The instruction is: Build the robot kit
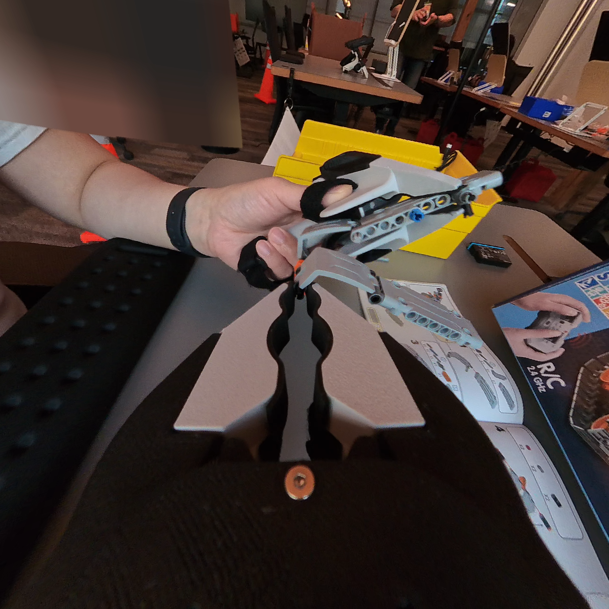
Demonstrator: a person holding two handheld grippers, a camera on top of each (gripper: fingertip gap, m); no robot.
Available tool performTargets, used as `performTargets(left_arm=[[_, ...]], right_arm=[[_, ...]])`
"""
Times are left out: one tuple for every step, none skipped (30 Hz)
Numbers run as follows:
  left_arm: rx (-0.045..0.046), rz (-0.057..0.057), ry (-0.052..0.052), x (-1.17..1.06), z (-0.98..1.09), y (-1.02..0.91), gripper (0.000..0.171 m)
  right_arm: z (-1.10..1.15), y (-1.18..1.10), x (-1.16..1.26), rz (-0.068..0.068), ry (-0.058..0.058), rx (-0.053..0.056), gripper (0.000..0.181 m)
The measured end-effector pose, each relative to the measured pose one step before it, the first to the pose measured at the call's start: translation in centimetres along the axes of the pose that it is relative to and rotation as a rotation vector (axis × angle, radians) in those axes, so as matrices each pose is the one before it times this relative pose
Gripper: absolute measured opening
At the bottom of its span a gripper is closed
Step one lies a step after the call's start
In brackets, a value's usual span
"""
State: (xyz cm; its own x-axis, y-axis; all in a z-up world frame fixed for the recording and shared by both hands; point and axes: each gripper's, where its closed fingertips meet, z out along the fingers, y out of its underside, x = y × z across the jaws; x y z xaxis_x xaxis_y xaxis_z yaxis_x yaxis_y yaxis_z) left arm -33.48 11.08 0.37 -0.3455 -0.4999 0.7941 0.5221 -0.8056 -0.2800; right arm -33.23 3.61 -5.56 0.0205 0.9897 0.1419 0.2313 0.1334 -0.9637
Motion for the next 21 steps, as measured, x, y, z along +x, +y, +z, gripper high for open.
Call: performTargets(left_arm=[[0.00827, -0.0025, -0.0076, -0.099, -0.153, -0.230, 0.004], [0.00724, -0.0045, -0.0110, -0.181, -0.133, -0.153, 0.004], [0.00439, -0.0081, -0.0069, -0.166, -0.078, -0.056, 0.004], [0.00417, -0.0118, -0.0002, -0.110, -0.034, -0.010, 0.004], [0.00199, -0.0148, -0.0007, -0.157, -0.025, 0.038, 0.004], [0.00176, -0.0128, -0.0048, -0.235, -0.027, 0.053, 0.004], [0.00227, -0.0107, -0.0075, -0.257, -0.039, 0.031, 0.004], [-0.00038, -0.0107, -0.0085, -0.268, -0.031, 0.050, 0.004], [-0.00028, -0.0071, -0.0102, -0.261, -0.043, 0.048, 0.004], [0.00145, -0.0015, -0.0111, -0.228, -0.036, 0.013, 0.004], [-0.00150, -0.0004, -0.0070, -0.130, -0.002, 0.042, 0.004], [-0.00391, -0.0001, -0.0037, -0.058, 0.029, 0.060, 0.004], [-0.00144, 0.0020, -0.0045, -0.055, 0.000, 0.038, 0.004], [0.00140, 0.0024, -0.0061, -0.083, -0.018, -0.005, 0.004], [0.00236, 0.0002, -0.0034, -0.046, -0.032, -0.033, 0.004], [0.00154, -0.0014, -0.0019, -0.048, -0.016, -0.019, 0.004], [0.00168, 0.0007, -0.0061, -0.097, -0.030, -0.003, 0.004], [0.00531, 0.0042, -0.0064, -0.084, -0.063, -0.054, 0.004], [0.00696, 0.0049, -0.0026, -0.014, -0.063, -0.106, 0.004], [0.00784, 0.0059, -0.0025, 0.008, -0.068, -0.125, 0.004], [0.00996, 0.0084, -0.0059, -0.020, -0.097, -0.148, 0.004]], right_arm=[[-0.161, 0.022, 0.237, -0.0029, 0.0128, 0.0058, 0.004], [-0.152, -0.033, 0.102, -0.0104, 0.0068, 0.0062, 0.004], [-0.116, -0.095, 0.051, -0.0228, 0.0097, 0.0078, 0.004], [-0.027, -0.020, -0.085, -0.0257, 0.0040, 0.0052, 0.005], [0.056, 0.106, -0.102, -0.0231, 0.0038, 0.0016, 0.005], [0.100, 0.205, -0.083, -0.0165, 0.0044, -0.0006, 0.005], [0.130, 0.413, -0.088, -0.0082, 0.0011, -0.0125, 0.005], [0.145, 0.434, -0.104, -0.0059, -0.0013, -0.0130, 0.005], [0.134, 0.287, -0.084, -0.0060, 0.0001, -0.0071, 0.005], [0.118, 0.094, -0.055, -0.0052, 0.0014, 0.0005, 0.005], [0.120, 0.005, -0.015, -0.0043, 0.0022, -0.0002, 0.005], [0.099, 0.039, 0.060, -0.0033, 0.0053, -0.0051, 0.005], [0.076, -0.062, -0.007, -0.0032, -0.0001, 0.0020, 0.005], [0.068, -0.070, -0.077, 0.0011, -0.0043, 0.0032, 0.005], [0.063, 0.045, 0.015, -0.0021, 0.0015, -0.0028, 0.005], [0.060, 0.130, 0.025, -0.0044, 0.0033, -0.0070, 0.005], [0.050, 0.044, -0.020, -0.0036, 0.0019, -0.0029, 0.005], [0.075, -0.040, -0.016, -0.0057, 0.0037, 0.0016, 0.005], [0.080, 0.021, 0.045, -0.0081, 0.0079, -0.0031, 0.005], [0.090, 0.093, 0.094, -0.0121, 0.0118, -0.0095, 0.005], [0.106, 0.123, 0.117, -0.0226, 0.0181, -0.0134, 0.005]])
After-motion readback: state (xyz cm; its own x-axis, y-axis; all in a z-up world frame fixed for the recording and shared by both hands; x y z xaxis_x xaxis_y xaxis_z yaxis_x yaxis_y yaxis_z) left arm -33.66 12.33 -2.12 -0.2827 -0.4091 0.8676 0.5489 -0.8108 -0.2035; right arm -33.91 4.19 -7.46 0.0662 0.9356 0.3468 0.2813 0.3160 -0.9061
